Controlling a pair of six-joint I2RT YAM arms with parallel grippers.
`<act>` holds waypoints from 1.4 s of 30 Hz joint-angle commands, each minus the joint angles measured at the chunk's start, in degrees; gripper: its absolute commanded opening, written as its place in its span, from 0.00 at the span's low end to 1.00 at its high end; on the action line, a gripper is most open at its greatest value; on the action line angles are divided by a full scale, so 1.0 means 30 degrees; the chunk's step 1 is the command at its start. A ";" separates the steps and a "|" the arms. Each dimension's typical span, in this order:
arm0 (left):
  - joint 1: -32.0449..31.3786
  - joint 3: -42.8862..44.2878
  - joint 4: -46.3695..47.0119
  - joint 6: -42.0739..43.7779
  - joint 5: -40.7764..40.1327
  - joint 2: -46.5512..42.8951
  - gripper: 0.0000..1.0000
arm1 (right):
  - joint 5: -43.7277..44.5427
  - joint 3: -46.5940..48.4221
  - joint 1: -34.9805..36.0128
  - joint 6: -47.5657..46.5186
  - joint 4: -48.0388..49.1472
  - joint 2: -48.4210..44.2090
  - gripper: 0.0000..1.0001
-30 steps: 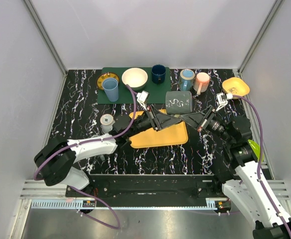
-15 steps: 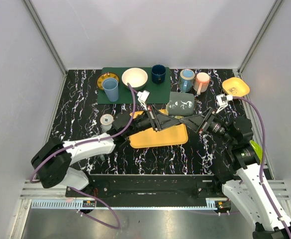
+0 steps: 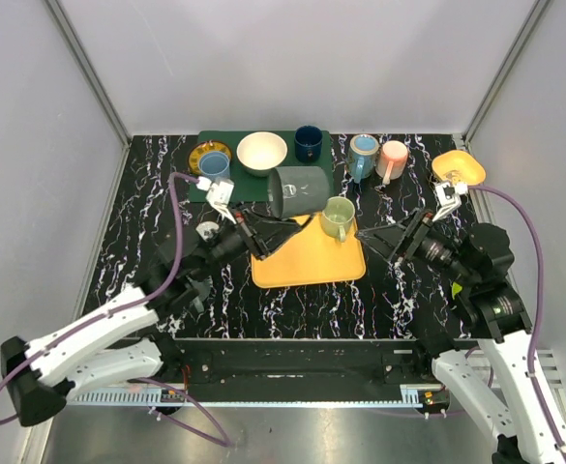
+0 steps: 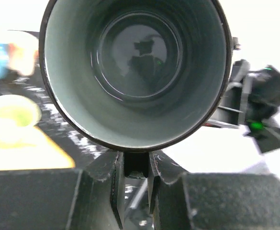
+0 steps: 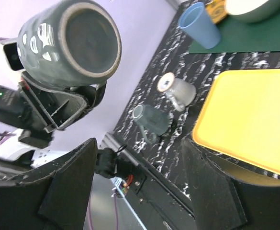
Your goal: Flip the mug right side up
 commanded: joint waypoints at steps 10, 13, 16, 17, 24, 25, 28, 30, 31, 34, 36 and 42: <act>-0.0313 0.2505 -1.5770 0.3650 -1.0335 0.1048 0.00 | 0.9341 0.2912 0.0143 -0.3012 -0.7636 0.1074 0.75; -0.0342 0.3031 -1.5449 0.3677 -1.0894 0.3359 0.00 | 0.9634 0.2590 0.0143 -0.2689 -0.7636 0.1309 0.74; -0.0372 0.4027 -1.5156 0.3824 -1.1157 0.5879 0.00 | 0.9869 0.2297 0.0114 -0.2601 -0.7665 0.1222 0.74; -0.0372 0.4464 -1.4894 0.3882 -1.1187 0.6471 0.00 | 0.9898 0.2209 0.0114 -0.2601 -0.7636 0.1134 0.74; -0.0343 0.6225 -1.3311 0.4233 -1.1190 1.0809 0.00 | 0.9284 0.1535 0.0143 -0.2395 -0.7285 0.0958 0.74; -0.0343 0.6458 -1.3164 0.4234 -1.1129 1.1596 0.00 | 0.9254 0.1360 0.0143 -0.2367 -0.7198 0.0958 0.74; -0.0343 0.7425 -1.2694 0.4439 -1.0865 1.3295 0.00 | 0.9107 0.1067 0.0114 -0.2366 -0.7022 0.0957 0.74; -0.0314 0.8333 -1.2694 0.4643 -1.0574 1.4091 0.00 | 0.8962 0.0919 0.0143 -0.2395 -0.6963 0.0987 0.74; -0.0342 0.8626 -1.2665 0.4703 -1.0514 1.4761 0.00 | 0.8845 0.0832 0.0143 -0.2367 -0.6904 0.0987 0.74; -0.0255 0.9622 -1.2636 0.4908 -1.0250 1.5731 0.00 | 0.8756 0.0626 0.0143 -0.2395 -0.6903 0.0958 0.74; -0.0138 1.0296 -1.2665 0.5083 -1.0046 1.6201 0.00 | 0.8756 0.0509 0.0143 -0.2396 -0.6816 0.0928 0.74; 0.0447 1.1557 -1.3045 0.5464 -0.9313 1.7726 0.00 | 0.8785 0.0392 0.0143 -0.2484 -0.6816 0.1045 0.74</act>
